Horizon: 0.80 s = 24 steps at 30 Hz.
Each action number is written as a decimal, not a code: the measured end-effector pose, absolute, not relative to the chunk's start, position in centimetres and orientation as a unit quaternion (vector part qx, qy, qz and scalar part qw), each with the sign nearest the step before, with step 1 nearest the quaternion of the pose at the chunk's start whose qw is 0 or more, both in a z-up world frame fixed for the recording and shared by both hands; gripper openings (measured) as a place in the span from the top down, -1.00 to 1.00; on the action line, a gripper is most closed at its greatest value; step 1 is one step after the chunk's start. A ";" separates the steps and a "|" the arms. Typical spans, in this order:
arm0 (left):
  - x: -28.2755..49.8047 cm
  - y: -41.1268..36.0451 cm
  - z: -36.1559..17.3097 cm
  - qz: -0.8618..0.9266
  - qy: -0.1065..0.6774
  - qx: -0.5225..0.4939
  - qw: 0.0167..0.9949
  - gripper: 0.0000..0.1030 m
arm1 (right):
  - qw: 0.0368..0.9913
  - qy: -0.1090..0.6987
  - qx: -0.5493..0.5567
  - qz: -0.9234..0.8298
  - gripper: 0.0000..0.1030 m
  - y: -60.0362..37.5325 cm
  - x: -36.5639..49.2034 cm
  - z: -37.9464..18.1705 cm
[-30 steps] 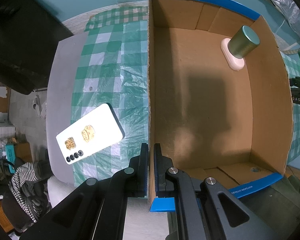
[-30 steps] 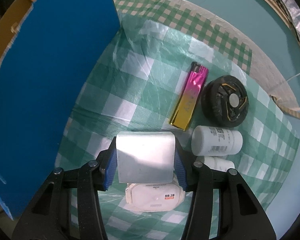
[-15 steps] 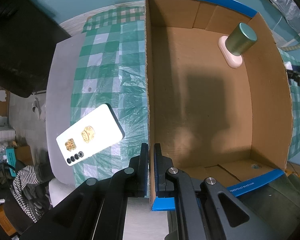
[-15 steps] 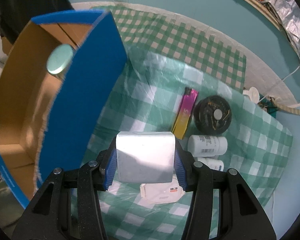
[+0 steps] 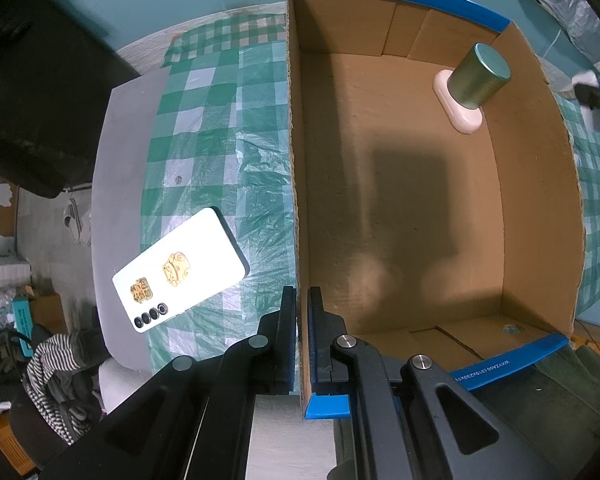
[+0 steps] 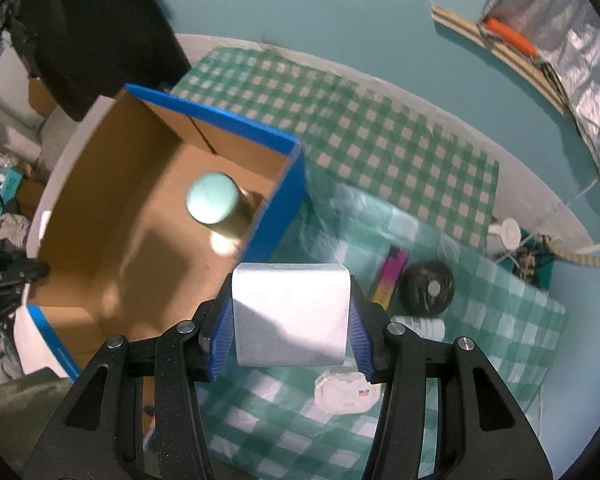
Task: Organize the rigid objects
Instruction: 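Carry the white square box into the cardboard box and open the right tool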
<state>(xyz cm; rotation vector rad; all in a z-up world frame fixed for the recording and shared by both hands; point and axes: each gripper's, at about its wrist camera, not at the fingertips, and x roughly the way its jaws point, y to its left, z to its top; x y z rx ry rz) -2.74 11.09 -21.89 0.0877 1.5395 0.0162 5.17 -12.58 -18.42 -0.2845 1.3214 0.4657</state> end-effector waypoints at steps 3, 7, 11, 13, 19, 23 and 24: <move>-2.7 11.1 -21.9 0.007 0.696 0.040 0.717 0.91 | 0.758 0.598 -0.133 0.224 0.02 -11.4 5.3 -17.5; -2.8 11.1 -21.8 0.007 0.695 0.040 0.717 0.90 | 0.757 0.590 -0.142 0.243 0.02 -9.5 5.2 -16.7; -2.8 11.1 -21.8 0.007 0.695 0.040 0.718 0.91 | 0.753 0.588 -0.152 0.255 0.02 -8.3 5.2 -16.9; -2.8 11.1 -21.8 0.007 0.695 0.040 0.718 0.91 | 0.750 0.588 -0.158 0.260 0.02 -7.6 5.1 -17.0; -2.8 11.0 -21.8 0.006 0.695 0.040 0.718 0.90 | 0.740 0.592 -0.173 0.267 0.02 -6.0 5.2 -18.3; -2.8 11.0 -21.8 0.006 0.695 0.040 0.718 0.91 | 0.735 0.595 -0.183 0.269 0.02 -5.2 5.2 -19.3; -2.8 11.0 -21.7 0.006 0.695 0.040 0.718 0.90 | 0.734 0.596 -0.184 0.270 0.02 -5.0 5.2 -19.4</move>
